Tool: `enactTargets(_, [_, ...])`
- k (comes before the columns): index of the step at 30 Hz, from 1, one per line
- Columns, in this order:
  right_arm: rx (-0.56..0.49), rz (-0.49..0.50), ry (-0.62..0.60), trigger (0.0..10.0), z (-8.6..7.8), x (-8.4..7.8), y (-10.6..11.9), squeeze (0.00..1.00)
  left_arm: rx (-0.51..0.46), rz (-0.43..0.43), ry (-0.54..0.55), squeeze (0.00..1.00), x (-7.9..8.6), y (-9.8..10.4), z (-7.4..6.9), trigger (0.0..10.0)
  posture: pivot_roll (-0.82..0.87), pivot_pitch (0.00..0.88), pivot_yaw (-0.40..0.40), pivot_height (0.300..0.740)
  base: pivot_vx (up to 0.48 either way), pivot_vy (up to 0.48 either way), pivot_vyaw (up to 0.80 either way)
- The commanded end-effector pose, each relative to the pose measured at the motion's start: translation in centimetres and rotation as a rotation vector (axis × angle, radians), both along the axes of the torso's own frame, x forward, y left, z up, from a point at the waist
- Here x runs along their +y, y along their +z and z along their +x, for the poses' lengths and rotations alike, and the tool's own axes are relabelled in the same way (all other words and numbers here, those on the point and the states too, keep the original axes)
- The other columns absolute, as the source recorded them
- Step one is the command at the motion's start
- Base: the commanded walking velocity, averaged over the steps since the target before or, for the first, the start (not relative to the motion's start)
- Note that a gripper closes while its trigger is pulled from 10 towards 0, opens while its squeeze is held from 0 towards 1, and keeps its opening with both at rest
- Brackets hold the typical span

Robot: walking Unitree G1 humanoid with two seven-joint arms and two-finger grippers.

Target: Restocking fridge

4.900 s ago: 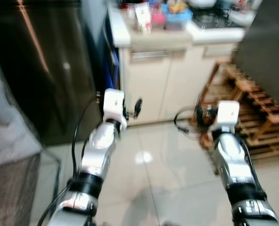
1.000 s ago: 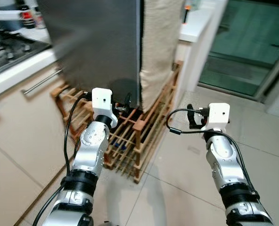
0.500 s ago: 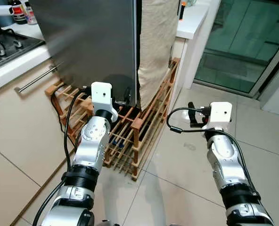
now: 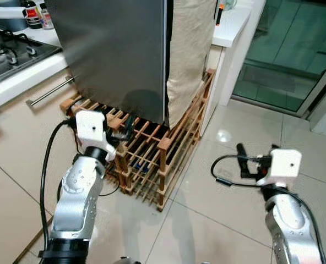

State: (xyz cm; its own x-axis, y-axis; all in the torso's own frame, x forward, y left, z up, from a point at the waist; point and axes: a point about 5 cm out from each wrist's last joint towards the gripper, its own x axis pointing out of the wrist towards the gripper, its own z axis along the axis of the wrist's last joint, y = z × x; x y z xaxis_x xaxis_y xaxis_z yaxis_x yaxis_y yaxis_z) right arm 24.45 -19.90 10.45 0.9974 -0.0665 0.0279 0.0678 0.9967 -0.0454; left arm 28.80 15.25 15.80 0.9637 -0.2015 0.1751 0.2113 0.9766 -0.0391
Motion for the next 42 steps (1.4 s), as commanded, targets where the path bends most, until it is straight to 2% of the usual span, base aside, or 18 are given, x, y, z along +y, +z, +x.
enactTargets(1, [-0.064, -0.015, 0.002, 10.0, 0.7, 0.1, 1.7, 0.00, -0.029, -0.012, -0.040, 0.00, -1.2, 1.2, 0.7, 10.0, -0.08, 0.000, 0.038, 0.740, 0.465, 0.000, 0.00])
enactTargets(2, [-0.073, -0.024, 0.018, 10.0, 1.0, 0.4, 2.0, 0.00, -0.039, -0.008, -0.050, 0.00, -1.7, 1.6, 1.0, 10.0, -0.08, 0.000, 0.039, 0.740, 0.465, 0.000, 0.00])
enactTargets(8, [-0.069, -0.019, 0.024, 10.0, 1.6, 0.7, 2.0, 0.00, -0.028, -0.008, -0.033, 0.00, -1.8, 2.1, 1.7, 10.0, -0.09, 0.000, 0.041, 0.740, 0.466, 0.000, 0.00])
enactTargets(12, [-0.044, -0.011, 0.040, 10.0, 1.5, 1.3, 1.6, 0.00, 0.017, 0.000, 0.031, 0.00, -0.9, 1.6, 2.4, 10.0, -0.09, 0.000, 0.038, 0.740, 0.471, 0.000, 0.00])
enactTargets(17, [-0.038, -0.019, 0.045, 10.0, 1.8, 1.1, 1.5, 0.00, 0.049, -0.010, 0.085, 0.00, -0.4, 1.3, 2.9, 10.0, -0.09, 0.005, 0.036, 0.740, 0.480, 0.000, 0.00])
enactTargets(19, [-0.040, -0.023, 0.048, 10.0, 2.1, 1.1, 1.6, 0.00, 0.045, -0.044, 0.100, 0.00, -0.3, 1.5, 3.1, 10.0, -0.09, 0.006, 0.035, 0.740, 0.000, 0.000, 0.00])
enactTargets(23, [-0.048, -0.026, 0.058, 10.0, 2.5, 1.2, 1.8, 0.00, 0.030, -0.045, 0.085, 0.00, -0.6, 2.1, 3.3, 10.0, -0.09, 0.010, 0.034, 0.740, 0.000, 0.000, 0.00])
enactTargets(24, [-0.050, -0.027, 0.058, 10.0, 2.6, 1.2, 1.9, 0.00, 0.031, -0.058, 0.092, 0.00, -0.6, 2.3, 3.5, 10.0, -0.09, 0.010, 0.034, 0.740, 0.000, 0.000, 0.00])
enactTargets(25, [-0.053, -0.028, 0.058, 10.0, 2.8, 1.2, 1.9, 0.00, 0.045, -0.110, 0.079, 0.00, -0.6, 2.5, 3.8, 10.0, -0.09, 0.013, 0.034, 0.740, 0.000, 0.000, 0.00])
enactTargets(26, [-0.054, -0.030, 0.057, 10.0, 2.9, 1.1, 2.0, 0.00, 0.045, -0.115, 0.074, 0.00, -0.6, 2.6, 3.8, 10.0, -0.09, 0.013, 0.034, 0.740, 0.000, 0.000, 0.00])
enactTargets(30, [-0.057, -0.033, 0.055, 10.0, 3.1, 1.0, 2.1, 0.00, 0.034, -0.094, 0.054, 0.00, -0.9, 3.0, 3.9, 10.0, -0.09, 0.017, 0.033, 0.740, 0.000, 0.000, 0.00])
enactTargets(36, [-0.042, -0.045, 0.033, 10.0, 3.7, 0.6, 2.0, 0.00, 0.044, -0.080, -0.042, 0.00, -2.9, 3.8, 4.5, 10.0, -0.10, 0.016, 0.032, 0.740, 0.000, 0.000, 0.00])
enactTargets(42, [-0.067, -0.043, 0.031, 10.0, 4.3, 0.4, 2.5, 0.00, 0.046, -0.090, -0.032, 0.00, -3.3, 4.8, 5.3, 10.0, -0.11, 0.018, 0.035, 0.740, 0.000, 0.000, -0.61])
